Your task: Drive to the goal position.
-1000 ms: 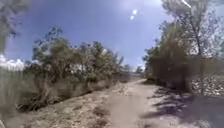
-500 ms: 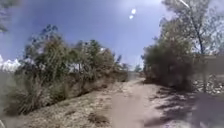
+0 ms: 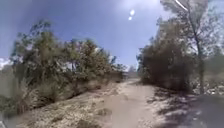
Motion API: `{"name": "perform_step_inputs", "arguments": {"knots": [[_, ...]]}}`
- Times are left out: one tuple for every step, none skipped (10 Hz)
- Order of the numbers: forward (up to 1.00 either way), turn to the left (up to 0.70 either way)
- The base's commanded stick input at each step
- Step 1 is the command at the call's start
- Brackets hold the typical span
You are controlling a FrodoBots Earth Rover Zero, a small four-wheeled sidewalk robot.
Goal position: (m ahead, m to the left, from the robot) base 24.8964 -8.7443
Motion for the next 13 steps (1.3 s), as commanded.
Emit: {"name": "perform_step_inputs", "arguments": {"knots": [[0.44,0.02],[0.44,0.02],[0.44,0.02],[0.44,-0.14],[0.44,0.02],[0.44,0.02],[0.44,0.02],[0.44,0.02],[0.44,0.02],[0.44,0.02],[0.44,0.02],[0.44,0.02],[0.44,0.02]]}}
